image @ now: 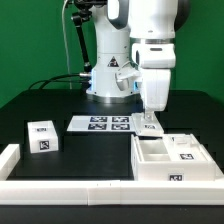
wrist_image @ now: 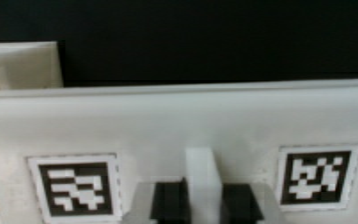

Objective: Assemble cabinet

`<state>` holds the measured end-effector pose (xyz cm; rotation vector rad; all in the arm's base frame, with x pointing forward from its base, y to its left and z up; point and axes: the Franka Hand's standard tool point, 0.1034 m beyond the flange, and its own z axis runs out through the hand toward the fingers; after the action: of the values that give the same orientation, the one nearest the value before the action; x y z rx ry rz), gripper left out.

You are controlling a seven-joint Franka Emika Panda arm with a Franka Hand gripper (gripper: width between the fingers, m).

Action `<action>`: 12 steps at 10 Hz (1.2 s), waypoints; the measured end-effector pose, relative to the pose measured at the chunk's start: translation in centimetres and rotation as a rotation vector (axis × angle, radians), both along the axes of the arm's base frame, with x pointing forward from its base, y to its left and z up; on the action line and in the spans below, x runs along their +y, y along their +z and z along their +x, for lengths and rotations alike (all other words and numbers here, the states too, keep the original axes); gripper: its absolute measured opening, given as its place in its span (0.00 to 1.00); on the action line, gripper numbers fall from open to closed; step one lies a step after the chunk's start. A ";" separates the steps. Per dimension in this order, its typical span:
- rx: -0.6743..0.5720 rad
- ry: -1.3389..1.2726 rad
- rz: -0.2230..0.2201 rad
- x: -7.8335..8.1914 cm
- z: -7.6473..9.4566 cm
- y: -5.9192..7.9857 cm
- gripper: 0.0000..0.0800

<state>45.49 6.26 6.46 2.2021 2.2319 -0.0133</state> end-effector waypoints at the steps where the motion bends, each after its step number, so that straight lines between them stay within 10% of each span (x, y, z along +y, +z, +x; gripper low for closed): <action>1: 0.001 -0.001 0.000 0.0 0.0 0.0 0.09; 12: -0.030 -0.012 0.017 -0.3 0.2 -0.3 0.09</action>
Offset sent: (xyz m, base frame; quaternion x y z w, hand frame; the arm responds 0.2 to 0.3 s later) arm 0.0041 -0.0006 -0.0005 -0.0012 0.0038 -0.0037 1.0000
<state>45.64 5.93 6.21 2.2085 2.2118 0.0381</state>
